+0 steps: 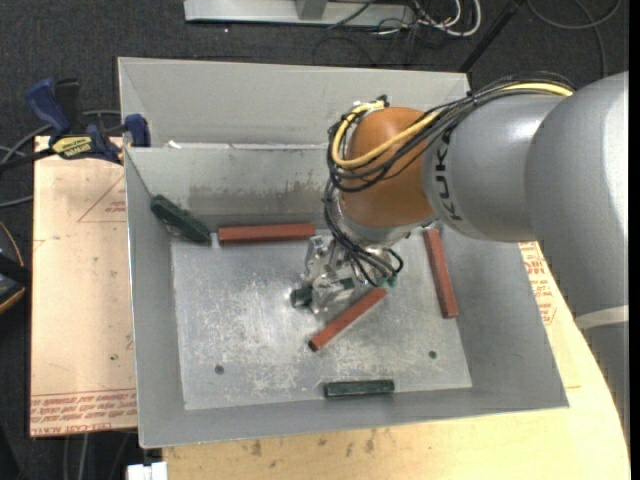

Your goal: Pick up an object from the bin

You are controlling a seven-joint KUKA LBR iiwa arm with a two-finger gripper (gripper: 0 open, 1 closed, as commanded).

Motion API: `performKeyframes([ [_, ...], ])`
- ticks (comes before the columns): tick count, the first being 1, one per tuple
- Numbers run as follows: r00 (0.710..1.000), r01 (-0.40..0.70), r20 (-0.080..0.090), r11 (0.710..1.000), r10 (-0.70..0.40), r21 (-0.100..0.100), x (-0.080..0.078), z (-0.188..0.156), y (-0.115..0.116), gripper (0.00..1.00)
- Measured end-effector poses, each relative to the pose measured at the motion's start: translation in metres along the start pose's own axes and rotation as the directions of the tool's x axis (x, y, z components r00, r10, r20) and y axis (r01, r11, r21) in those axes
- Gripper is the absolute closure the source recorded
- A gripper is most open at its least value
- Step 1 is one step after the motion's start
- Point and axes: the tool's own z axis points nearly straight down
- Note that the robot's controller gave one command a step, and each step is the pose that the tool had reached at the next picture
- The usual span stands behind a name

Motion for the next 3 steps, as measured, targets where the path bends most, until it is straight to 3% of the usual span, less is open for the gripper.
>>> performKeyframes([
  [3,1.0,0.0,0.0,1.0,0.0,0.0,0.0,0.0,0.0,1.0],
])
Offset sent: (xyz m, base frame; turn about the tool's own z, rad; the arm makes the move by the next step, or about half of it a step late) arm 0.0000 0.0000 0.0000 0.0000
